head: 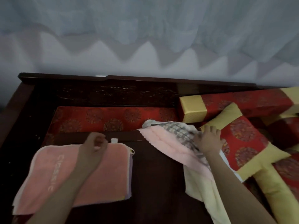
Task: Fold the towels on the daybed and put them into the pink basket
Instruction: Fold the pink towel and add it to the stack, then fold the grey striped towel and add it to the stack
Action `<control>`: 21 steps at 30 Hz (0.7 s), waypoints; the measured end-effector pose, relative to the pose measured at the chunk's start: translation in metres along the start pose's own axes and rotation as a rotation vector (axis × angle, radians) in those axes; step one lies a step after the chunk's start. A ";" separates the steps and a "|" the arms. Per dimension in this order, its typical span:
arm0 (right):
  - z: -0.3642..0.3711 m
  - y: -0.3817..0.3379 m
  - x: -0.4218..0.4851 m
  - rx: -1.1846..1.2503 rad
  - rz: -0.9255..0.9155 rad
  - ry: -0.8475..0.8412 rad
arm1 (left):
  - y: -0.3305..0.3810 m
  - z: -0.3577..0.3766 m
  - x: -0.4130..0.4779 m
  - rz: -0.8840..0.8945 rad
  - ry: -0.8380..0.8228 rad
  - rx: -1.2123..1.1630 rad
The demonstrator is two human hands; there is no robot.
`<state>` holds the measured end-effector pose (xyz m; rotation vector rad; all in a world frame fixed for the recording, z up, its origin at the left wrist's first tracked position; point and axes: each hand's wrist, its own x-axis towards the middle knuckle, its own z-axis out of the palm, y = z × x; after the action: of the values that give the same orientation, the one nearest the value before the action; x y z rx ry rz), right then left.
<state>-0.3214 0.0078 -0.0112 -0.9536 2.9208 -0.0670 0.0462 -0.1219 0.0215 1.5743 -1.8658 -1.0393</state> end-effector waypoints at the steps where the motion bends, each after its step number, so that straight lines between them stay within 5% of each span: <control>1: 0.005 0.016 0.012 -0.054 0.071 -0.073 | 0.012 0.021 -0.008 0.004 -0.061 -0.038; 5: 0.018 0.047 0.024 0.165 -0.042 -0.189 | 0.044 0.083 -0.036 -0.093 -0.268 -0.190; 8: -0.004 0.035 -0.021 0.539 -0.376 -0.074 | 0.061 0.108 -0.044 -0.309 -0.347 -0.442; 12: -0.021 0.025 -0.103 0.561 -0.865 -0.158 | 0.077 0.127 -0.039 -0.479 -0.347 -0.642; 16: -0.012 0.026 -0.156 0.542 -1.107 -0.135 | 0.078 0.147 -0.038 -0.465 -0.371 -0.506; 21: 0.005 0.039 -0.173 0.392 -1.193 -0.183 | 0.066 0.171 -0.051 -0.200 -0.342 -0.202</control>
<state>-0.2043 0.1414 -0.0098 -2.2214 1.6779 -0.5281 -0.1140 -0.0282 -0.0224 1.5620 -1.7666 -1.6196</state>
